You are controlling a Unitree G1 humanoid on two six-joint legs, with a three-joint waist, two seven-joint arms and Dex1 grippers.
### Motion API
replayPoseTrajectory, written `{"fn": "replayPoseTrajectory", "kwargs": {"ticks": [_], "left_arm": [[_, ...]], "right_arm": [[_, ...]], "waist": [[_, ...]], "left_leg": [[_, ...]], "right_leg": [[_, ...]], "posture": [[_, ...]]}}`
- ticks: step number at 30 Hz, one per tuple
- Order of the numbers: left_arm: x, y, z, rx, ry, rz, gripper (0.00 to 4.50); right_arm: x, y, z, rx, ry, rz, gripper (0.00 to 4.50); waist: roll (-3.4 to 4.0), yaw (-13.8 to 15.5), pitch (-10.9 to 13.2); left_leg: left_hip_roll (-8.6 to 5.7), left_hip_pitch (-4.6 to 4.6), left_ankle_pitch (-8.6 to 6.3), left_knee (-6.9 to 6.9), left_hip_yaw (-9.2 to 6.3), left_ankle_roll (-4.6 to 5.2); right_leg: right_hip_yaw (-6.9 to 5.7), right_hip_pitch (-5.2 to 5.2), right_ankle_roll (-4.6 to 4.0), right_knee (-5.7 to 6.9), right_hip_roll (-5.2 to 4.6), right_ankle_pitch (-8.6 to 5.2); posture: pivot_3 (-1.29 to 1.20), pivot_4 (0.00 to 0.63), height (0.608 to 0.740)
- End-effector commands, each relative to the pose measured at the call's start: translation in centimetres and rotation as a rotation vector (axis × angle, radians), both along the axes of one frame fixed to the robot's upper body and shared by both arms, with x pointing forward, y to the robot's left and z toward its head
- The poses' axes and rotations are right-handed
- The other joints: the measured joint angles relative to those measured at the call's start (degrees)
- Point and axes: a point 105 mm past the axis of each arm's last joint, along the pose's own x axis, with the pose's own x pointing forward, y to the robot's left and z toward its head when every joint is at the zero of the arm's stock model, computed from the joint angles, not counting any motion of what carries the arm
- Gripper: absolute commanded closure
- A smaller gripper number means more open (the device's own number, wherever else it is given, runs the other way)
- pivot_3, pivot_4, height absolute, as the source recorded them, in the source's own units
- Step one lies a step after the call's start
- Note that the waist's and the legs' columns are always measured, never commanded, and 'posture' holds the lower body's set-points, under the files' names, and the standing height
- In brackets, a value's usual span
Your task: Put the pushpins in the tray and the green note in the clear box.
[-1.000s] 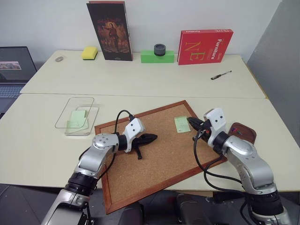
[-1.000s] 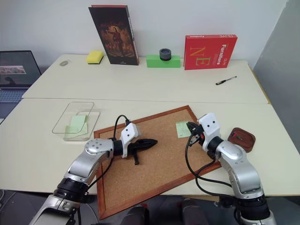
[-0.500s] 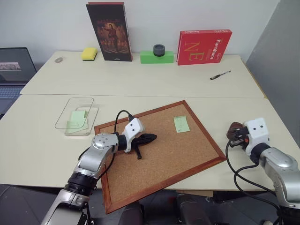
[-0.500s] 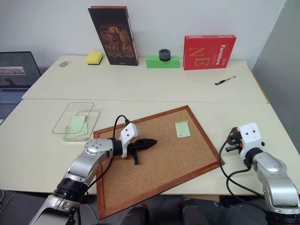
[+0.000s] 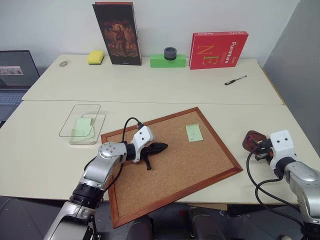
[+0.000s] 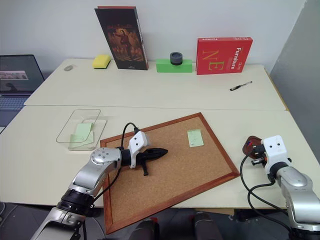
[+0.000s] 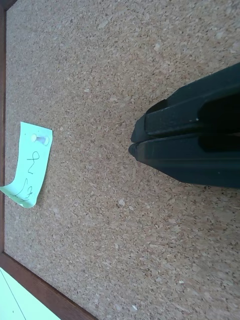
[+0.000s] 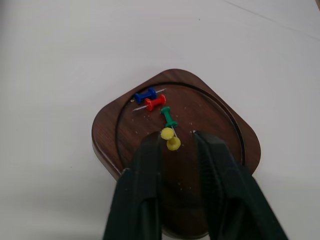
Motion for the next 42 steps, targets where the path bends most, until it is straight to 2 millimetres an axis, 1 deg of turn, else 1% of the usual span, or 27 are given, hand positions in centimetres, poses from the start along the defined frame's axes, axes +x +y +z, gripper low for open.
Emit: {"fn": "replayPoseTrajectory", "kwargs": {"ticks": [1, 3, 5, 7, 9, 10, 13, 15, 17, 19, 22, 25, 28, 31, 38, 41, 42], "left_arm": [[-0.6, 0.5, -2.3, 0.059, 0.072, 0.010, 4.50], [-0.6, 0.5, -2.3, 0.060, 0.073, 0.010, 4.50], [-0.6, 0.5, -2.3, 0.061, 0.072, 0.010, 4.50], [-0.6, 0.5, -2.3, 0.062, 0.072, 0.010, 4.50], [-0.6, 0.5, -2.3, 0.063, 0.071, 0.008, 4.50], [-0.6, 0.5, -2.3, 0.063, 0.071, 0.007, 4.50], [-0.5, 0.5, -2.3, 0.064, 0.070, 0.006, 4.50], [-0.5, 0.5, -2.2, 0.064, 0.069, 0.006, 4.50], [-0.4, 0.5, -2.2, 0.064, 0.068, 0.007, 4.50], [-0.4, 0.4, -2.1, 0.063, 0.067, 0.007, 4.50], [-0.3, 0.4, -2.0, 0.061, 0.066, 0.008, 4.50], [-0.4, 0.5, -2.0, 0.064, 0.066, 0.009, 4.50], [-0.3, 0.5, -2.0, 0.065, 0.065, 0.010, 4.50], [-0.3, 0.5, -2.0, 0.065, 0.063, 0.012, 4.50], [-0.2, 0.7, -1.8, 0.064, 0.056, 0.021, 4.50], [-0.1, 0.9, -1.8, 0.065, 0.055, 0.024, 4.50], [-0.1, 0.9, -1.8, 0.066, 0.055, 0.026, 4.50]], "right_arm": [[0.3, -0.7, 1.8, -0.028, -0.064, -0.016, 2.29], [0.5, -0.4, 2.7, -0.006, -0.102, -0.010, 1.91], [0.7, -0.1, 3.6, 0.014, -0.143, 0.003, 1.91], [1.0, 0.7, 4.7, 0.048, -0.186, 0.038, 1.91], [1.2, 2.6, 5.6, 0.096, -0.207, 0.122, 1.91], [1.2, 3.6, 5.7, 0.109, -0.206, 0.167, 1.91], [1.1, 5.9, 5.9, 0.155, -0.200, 0.258, 1.91], [0.8, 8.5, 6.1, 0.200, -0.203, 0.367, 1.91], [0.2, 12.1, 5.7, 0.266, -0.190, 0.509, 1.91], [0.0, 14.1, 5.2, 0.298, -0.173, 0.571, 1.91], [0.5, 15.7, 4.2, 0.297, -0.157, 0.605, 1.91], [1.5, 17.5, 3.2, 0.307, -0.145, 0.629, 1.91], [2.3, 18.4, 2.6, 0.308, -0.143, 0.634, 1.91], [2.8, 18.7, 2.0, 0.291, -0.136, 0.646, 1.91], [3.4, 18.7, 1.0, 0.283, -0.123, 0.650, 1.91], [3.5, 18.6, 0.8, 0.283, -0.124, 0.649, 1.91], [3.6, 18.5, 0.9, 0.285, -0.127, 0.649, 2.09]], "waist": [[0.00, 0.0, 0.0], [0.00, 0.0, 0.0], [0.00, 0.0, 0.0], [0.00, 0.0, 0.0], [0.00, -0.1, 0.0], [0.00, -0.1, 0.0], [0.00, 0.0, 0.0], [0.00, 0.0, 0.0], [0.00, 0.0, 0.0], [0.00, -0.1, 0.0], [-0.02, 0.0, 0.0], [-0.03, -0.1, 0.0], [-0.03, 0.0, 0.0], [-0.03, 0.0, 0.0], [-0.03, 0.0, 0.0], [-0.03, 0.0, 0.0], [-0.03, 0.0, 0.0]], "left_leg": [[0.00, 0.00, 0.00, 0.00, 0.00, 0.00], [0.00, 0.00, 0.00, 0.00, 0.00, 0.00], [0.00, 0.00, 0.00, 0.00, 0.00, 0.00], [0.00, 0.00, 0.00, 0.00, 0.00, 0.00], [0.00, 0.01, 0.00, 0.00, 0.00, 0.00], [0.00, 0.01, 0.00, -0.01, 0.00, 0.00], [0.00, 0.00, 0.00, -0.01, -0.02, 0.00], [0.00, -0.01, 0.00, -0.01, -0.02, 0.00], [0.00, -0.02, 0.00, -0.01, -0.02, 0.00], [0.02, 0.00, 0.00, -0.04, -0.04, 0.00], [0.02, -0.02, 0.00, 0.02, -0.04, 0.00], [0.02, -0.03, 0.00, 0.03, -0.01, 0.00], [0.02, -0.03, 0.00, -0.02, -0.03, 0.00], [0.02, -0.03, 0.00, -0.04, -0.05, 0.00], [0.02, -0.03, 0.00, -0.03, -0.05, 0.00], [0.02, -0.03, 0.00, -0.02, -0.05, 0.00], [0.02, -0.03, 0.00, -0.02, -0.04, 0.00]], "right_leg": [[0.00, 0.00, 0.00, 0.00, 0.00, 0.00], [0.00, 0.00, 0.00, 0.00, 0.00, 0.00], [0.00, 0.00, 0.00, 0.00, 0.00, 0.00], [0.01, 0.00, 0.00, 0.00, 0.00, 0.00], [0.00, 0.00, 0.00, 0.00, 0.00, 0.00], [0.00, -0.01, 0.00, 0.00, 0.01, 0.00], [-0.02, 0.00, 0.00, 0.00, 0.01, 0.00], [-0.02, 0.00, 0.00, -0.01, 0.01, 0.00], [-0.02, 0.00, 0.00, -0.02, 0.00, 0.00], [-0.04, 0.00, 0.00, -0.02, 0.02, 0.00], [-0.03, -0.01, 0.00, -0.02, 0.01, 0.00], [-0.01, 0.00, 0.01, -0.07, 0.01, 0.00], [-0.05, -0.02, 0.01, -0.05, 0.01, 0.00], [-0.07, -0.02, 0.01, -0.04, 0.01, 0.00], [-0.07, -0.02, 0.02, -0.04, 0.01, 0.01], [-0.06, -0.02, 0.02, -0.03, 0.01, 0.01], [-0.05, -0.02, 0.02, -0.03, 0.01, 0.01]], "posture": [[0.00, 0.150, 0.740], [0.00, 0.150, 0.740], [0.00, 0.150, 0.740], [0.00, 0.150, 0.740], [0.00, 0.150, 0.740], [0.00, 0.150, 0.740], [0.00, 0.150, 0.740], [0.00, 0.150, 0.740], [0.00, 0.150, 0.740], [0.00, 0.150, 0.740], [0.00, 0.150, 0.740], [0.00, 0.150, 0.740], [0.00, 0.150, 0.740], [0.00, 0.150, 0.740], [0.00, 0.150, 0.740], [0.00, 0.150, 0.740], [0.00, 0.150, 0.740]]}}
